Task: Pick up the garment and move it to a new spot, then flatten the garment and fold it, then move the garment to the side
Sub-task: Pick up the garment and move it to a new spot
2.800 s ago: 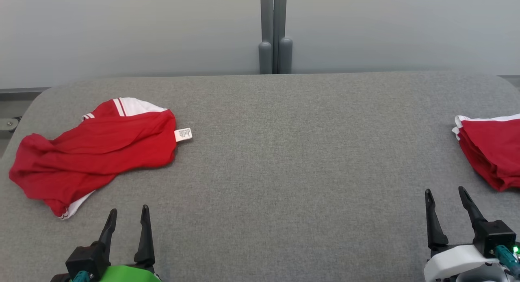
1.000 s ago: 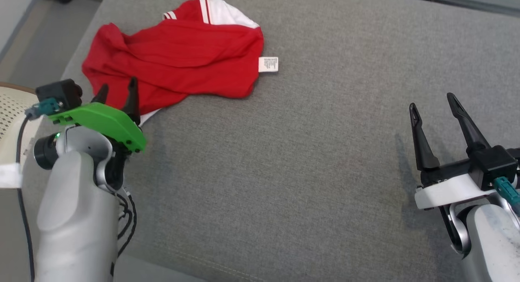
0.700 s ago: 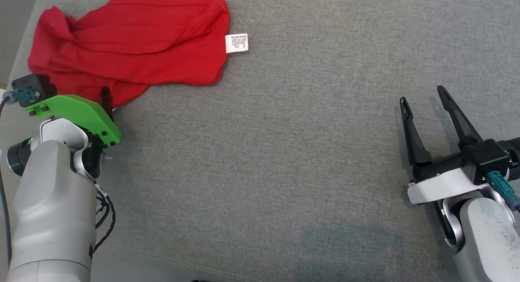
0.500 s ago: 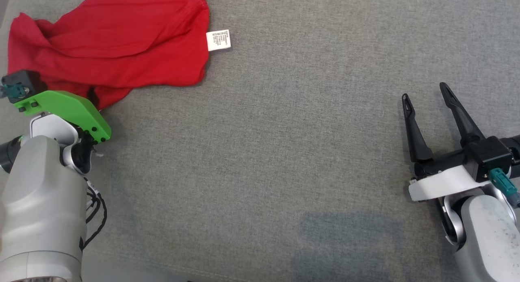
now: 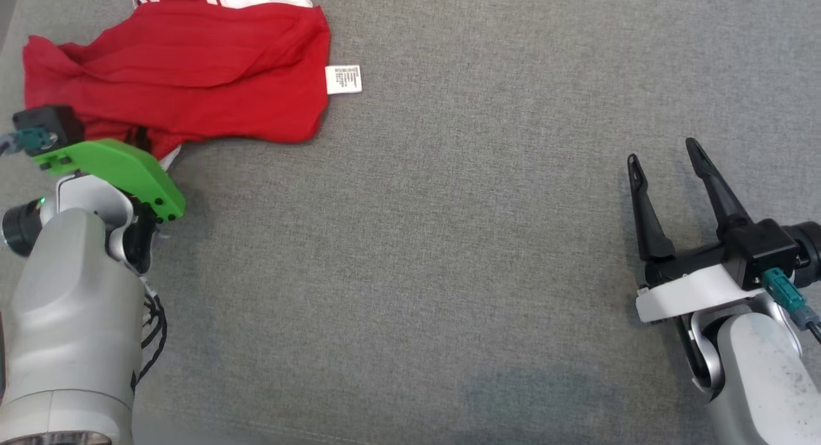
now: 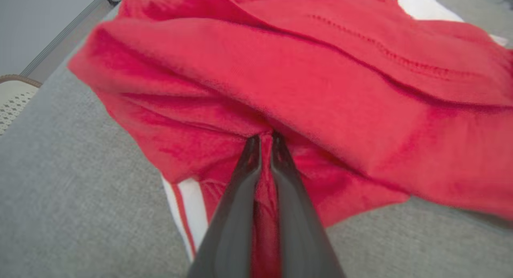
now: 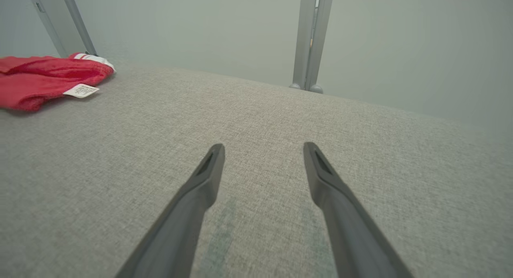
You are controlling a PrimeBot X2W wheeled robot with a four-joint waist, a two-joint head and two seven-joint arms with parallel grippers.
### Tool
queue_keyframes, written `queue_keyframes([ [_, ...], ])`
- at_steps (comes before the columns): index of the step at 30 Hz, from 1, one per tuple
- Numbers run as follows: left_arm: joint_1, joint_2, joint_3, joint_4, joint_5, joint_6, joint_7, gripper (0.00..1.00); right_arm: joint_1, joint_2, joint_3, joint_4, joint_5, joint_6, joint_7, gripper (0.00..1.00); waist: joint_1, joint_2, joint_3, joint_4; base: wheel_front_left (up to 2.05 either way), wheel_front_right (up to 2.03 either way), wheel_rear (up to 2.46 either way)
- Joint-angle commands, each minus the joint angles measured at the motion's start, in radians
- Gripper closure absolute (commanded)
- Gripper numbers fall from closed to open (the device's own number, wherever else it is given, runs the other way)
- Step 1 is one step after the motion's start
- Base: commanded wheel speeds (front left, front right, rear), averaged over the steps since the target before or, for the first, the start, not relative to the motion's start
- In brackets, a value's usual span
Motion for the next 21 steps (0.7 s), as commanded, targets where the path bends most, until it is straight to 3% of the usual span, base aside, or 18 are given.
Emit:
queue_keyframes([
  [1,-0.016,-0.007,-0.004,-0.011,0.007,-0.005,-0.008,1.00,0.011,0.002,-0.001,0.003,0.008,-0.001,-0.003,0.00,-0.0002,0.0000,-0.023,-0.001,0.00,0.00,0.00],
  [10,0.021,-0.034,-0.136,-0.278,0.026,-0.016,-0.003,1.00,0.044,0.050,0.001,0.016,0.020,-0.001,-0.003,0.00,-0.0002,0.0000,-0.122,-0.043,0.00,0.00,0.00],
  [21,0.211,-0.061,-0.286,-0.851,-0.009,-0.011,0.196,1.00,0.096,0.092,-0.040,0.008,0.034,-0.001,-0.003,0.00,-0.0002,0.0000,-0.210,-0.189,0.00,0.00,0.00],
])
